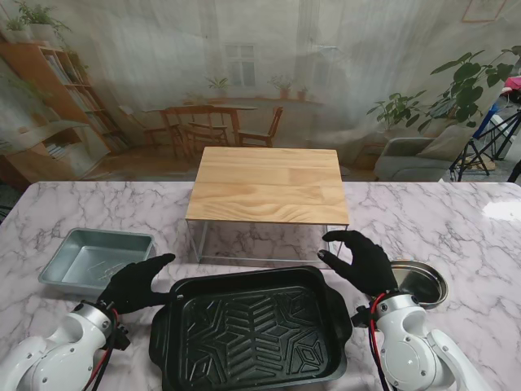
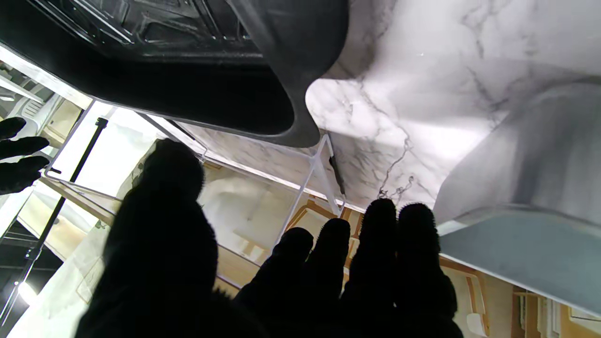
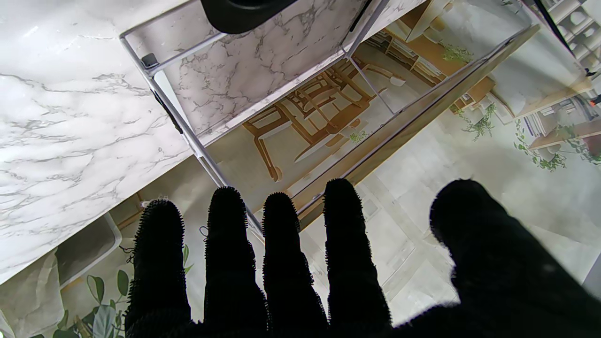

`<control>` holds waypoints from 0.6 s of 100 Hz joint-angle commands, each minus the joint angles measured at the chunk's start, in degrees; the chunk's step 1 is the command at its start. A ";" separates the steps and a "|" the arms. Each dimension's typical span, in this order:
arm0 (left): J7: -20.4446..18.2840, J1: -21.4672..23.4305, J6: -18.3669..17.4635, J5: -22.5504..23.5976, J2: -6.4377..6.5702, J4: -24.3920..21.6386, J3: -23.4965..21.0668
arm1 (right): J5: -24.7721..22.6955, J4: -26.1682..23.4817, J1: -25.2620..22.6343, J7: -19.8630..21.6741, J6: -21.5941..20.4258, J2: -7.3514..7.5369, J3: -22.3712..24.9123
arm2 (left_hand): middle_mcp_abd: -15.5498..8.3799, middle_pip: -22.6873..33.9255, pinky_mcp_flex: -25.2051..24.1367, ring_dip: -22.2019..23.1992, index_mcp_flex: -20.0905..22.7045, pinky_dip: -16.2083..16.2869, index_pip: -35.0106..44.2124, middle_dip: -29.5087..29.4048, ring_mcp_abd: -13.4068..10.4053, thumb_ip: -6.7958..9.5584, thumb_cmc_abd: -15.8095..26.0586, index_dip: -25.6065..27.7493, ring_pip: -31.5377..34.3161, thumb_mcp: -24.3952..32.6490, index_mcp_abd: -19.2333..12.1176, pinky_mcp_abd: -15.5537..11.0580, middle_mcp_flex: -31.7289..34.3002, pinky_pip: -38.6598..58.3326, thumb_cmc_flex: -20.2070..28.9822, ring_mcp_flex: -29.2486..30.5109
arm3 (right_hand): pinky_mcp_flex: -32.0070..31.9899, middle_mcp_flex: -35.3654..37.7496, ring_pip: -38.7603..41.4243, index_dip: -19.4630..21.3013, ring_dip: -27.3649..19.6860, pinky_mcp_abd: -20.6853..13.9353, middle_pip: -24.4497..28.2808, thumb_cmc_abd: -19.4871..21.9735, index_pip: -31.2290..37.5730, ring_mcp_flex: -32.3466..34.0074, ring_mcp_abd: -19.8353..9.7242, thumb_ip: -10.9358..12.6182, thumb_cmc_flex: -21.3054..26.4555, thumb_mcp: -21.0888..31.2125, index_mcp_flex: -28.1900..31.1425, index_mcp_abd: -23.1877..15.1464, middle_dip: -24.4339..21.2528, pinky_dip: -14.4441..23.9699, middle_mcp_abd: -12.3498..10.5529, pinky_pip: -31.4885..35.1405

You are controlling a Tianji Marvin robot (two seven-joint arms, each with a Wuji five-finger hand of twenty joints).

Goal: Stack the baking trays onto the shelf

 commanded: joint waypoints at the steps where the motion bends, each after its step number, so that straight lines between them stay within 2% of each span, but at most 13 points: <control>1: -0.81 -0.65 0.54 0.35 -0.10 0.33 0.94 | 0.18 -0.06 -0.21 -0.09 0.25 -0.18 0.00 | 1.19 0.63 0.99 1.19 1.20 1.27 0.34 0.84 0.38 2.00 -0.20 0.68 1.84 0.61 1.87 -2.40 -0.11 2.06 1.49 0.90 | -0.91 -0.24 -2.22 0.19 -0.15 -2.09 0.30 0.83 0.12 -1.23 -1.33 0.48 -1.66 -0.29 -1.35 -0.87 0.47 0.88 -0.13 -0.86; 14: -1.69 -1.92 1.77 -0.53 -0.03 0.30 2.33 | 0.19 -0.21 -0.39 -0.29 -0.05 -0.21 0.18 | 0.97 0.86 1.47 2.61 1.72 1.65 0.21 1.53 0.30 2.11 1.26 0.84 3.52 1.23 1.83 -2.50 0.70 3.11 2.75 1.46 | -0.84 -0.16 -2.26 0.18 -0.15 -2.09 0.31 0.81 0.10 -1.30 -1.31 0.49 -1.65 -0.32 -1.32 -0.91 0.46 0.96 -0.14 -0.88; 25: -4.11 -2.87 2.52 -0.85 0.35 0.11 3.20 | 0.40 -0.40 -0.56 -0.35 -0.12 -0.25 0.32 | 0.24 1.01 2.19 3.88 1.44 1.77 0.13 2.32 -0.61 2.84 2.05 1.08 4.56 2.35 1.13 -3.42 0.53 3.68 4.98 1.94 | -0.90 -0.18 -2.25 0.18 -0.15 -1.97 0.32 0.85 0.06 -1.29 -1.31 0.51 -1.57 -0.30 -1.43 -0.93 0.47 0.98 -0.14 -0.95; 31: -5.31 -3.35 3.16 -0.71 0.56 0.21 3.65 | 0.49 -0.52 -0.67 -0.30 -0.11 -0.25 0.40 | 0.10 0.81 2.50 5.10 0.72 1.72 -0.19 2.86 -0.12 3.53 2.20 1.16 5.02 2.70 0.92 -3.76 -0.41 3.84 5.24 1.61 | -0.93 -0.21 -2.30 0.19 -0.17 -1.93 0.31 0.88 0.08 -1.38 -1.31 0.51 -1.61 -0.36 -1.40 -0.87 0.46 0.99 -0.12 -0.99; 60: -6.36 -5.44 5.48 -0.80 0.76 2.17 5.77 | 0.45 -0.64 -0.66 -0.26 0.33 -0.25 0.24 | 0.21 0.51 3.13 6.20 1.32 1.83 -0.19 2.55 -0.28 4.11 2.76 1.12 5.17 3.68 0.61 -4.02 -0.59 4.37 6.64 1.97 | -0.87 0.03 -2.25 0.24 -0.14 -1.95 0.43 2.40 0.17 -1.28 -1.30 0.59 0.17 0.48 -1.30 -0.90 0.51 1.08 -0.10 -1.06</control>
